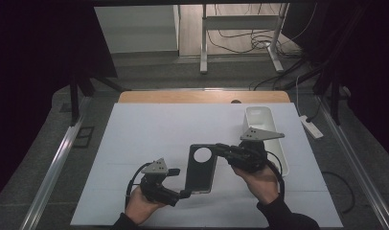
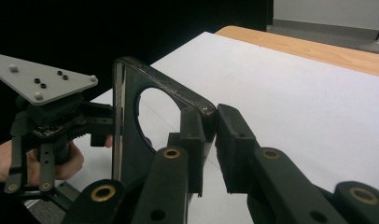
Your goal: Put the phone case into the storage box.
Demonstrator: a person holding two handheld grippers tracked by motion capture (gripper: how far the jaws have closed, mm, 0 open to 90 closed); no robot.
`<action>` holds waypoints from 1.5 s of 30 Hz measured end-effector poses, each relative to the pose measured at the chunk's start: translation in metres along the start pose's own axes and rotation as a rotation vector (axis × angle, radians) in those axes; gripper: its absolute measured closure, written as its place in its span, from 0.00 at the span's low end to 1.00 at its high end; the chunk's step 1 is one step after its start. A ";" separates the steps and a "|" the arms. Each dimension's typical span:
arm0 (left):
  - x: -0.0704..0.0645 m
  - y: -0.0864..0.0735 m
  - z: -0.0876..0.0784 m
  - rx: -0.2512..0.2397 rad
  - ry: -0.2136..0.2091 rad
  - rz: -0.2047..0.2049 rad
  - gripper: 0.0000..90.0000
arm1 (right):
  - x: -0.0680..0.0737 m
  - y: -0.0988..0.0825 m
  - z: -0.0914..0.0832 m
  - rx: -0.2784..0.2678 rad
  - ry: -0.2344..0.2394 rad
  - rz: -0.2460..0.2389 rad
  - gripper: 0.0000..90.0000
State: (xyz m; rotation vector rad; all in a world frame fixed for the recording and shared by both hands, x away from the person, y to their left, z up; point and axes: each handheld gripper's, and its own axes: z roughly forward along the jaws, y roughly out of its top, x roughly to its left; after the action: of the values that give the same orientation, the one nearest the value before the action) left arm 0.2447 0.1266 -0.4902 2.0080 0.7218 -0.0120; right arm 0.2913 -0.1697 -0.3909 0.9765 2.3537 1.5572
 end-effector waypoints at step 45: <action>0.003 -0.046 -0.077 -0.039 0.270 -0.036 0.00 | -0.043 0.042 -0.028 -0.017 -0.079 0.024 0.90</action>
State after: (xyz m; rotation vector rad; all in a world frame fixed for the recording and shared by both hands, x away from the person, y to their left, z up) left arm 0.2035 0.2060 -0.4872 1.9796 0.9214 0.2550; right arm 0.3294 -0.2066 -0.3512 1.0466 2.2799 1.5156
